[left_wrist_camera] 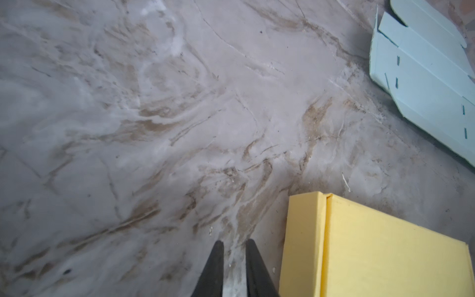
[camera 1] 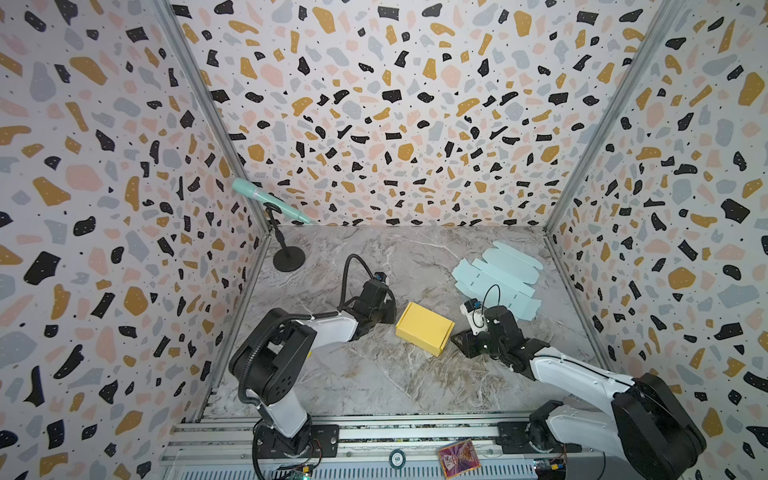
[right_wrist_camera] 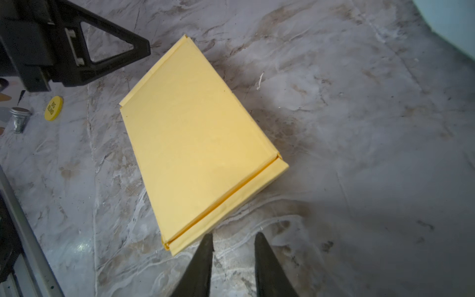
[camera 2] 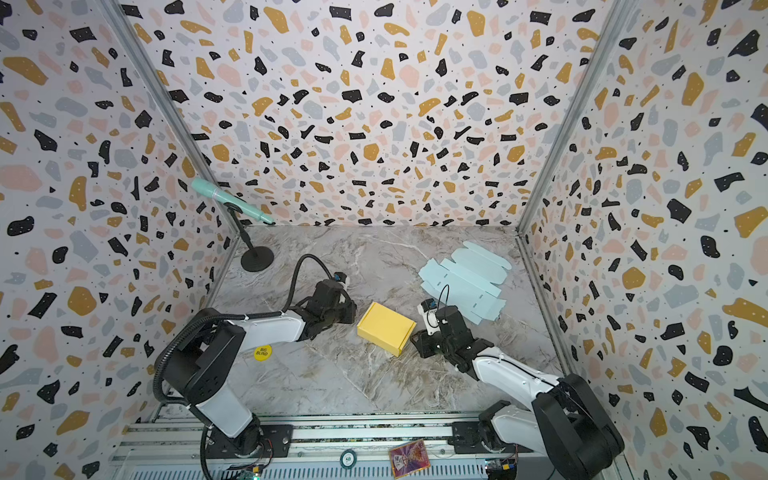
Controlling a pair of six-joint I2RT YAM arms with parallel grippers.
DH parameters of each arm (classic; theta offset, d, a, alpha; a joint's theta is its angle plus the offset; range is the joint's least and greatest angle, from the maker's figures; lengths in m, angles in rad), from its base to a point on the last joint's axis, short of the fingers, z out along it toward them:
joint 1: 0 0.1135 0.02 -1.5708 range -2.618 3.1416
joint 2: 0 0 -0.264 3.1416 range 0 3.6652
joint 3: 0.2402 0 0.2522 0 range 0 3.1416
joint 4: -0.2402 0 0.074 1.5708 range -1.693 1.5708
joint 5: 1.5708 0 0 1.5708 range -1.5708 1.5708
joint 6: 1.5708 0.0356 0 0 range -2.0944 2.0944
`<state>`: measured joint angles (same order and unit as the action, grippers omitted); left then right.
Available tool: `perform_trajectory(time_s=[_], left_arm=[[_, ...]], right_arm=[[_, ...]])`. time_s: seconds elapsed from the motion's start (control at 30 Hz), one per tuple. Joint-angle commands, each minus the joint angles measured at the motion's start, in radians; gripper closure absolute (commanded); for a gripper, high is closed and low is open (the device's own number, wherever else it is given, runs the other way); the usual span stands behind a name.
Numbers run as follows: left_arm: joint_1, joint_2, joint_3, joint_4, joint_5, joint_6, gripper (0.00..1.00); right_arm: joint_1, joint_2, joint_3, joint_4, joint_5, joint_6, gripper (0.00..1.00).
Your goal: Fold the paper box
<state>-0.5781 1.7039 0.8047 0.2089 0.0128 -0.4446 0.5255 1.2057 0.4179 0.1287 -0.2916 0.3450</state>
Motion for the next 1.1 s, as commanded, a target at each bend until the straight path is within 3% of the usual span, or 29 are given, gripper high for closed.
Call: perform_trajectory(time_s=[0.0,0.73,1.07], left_arm=[[-0.008,0.003,-0.006,0.073,0.04,-0.002,0.81],[-0.123,-0.105,-0.167,0.133,-0.008,-0.073,0.81],[-0.276,-0.253,-0.312,0.135,-0.104,-0.188,0.8]], right_arm=[[-0.005,0.035,0.001,0.061,-0.029,0.009,0.7],[0.01,0.169,0.047,0.146,-0.019,-0.008,0.71],[0.012,0.287,0.15,0.146,-0.009,-0.067,0.71]])
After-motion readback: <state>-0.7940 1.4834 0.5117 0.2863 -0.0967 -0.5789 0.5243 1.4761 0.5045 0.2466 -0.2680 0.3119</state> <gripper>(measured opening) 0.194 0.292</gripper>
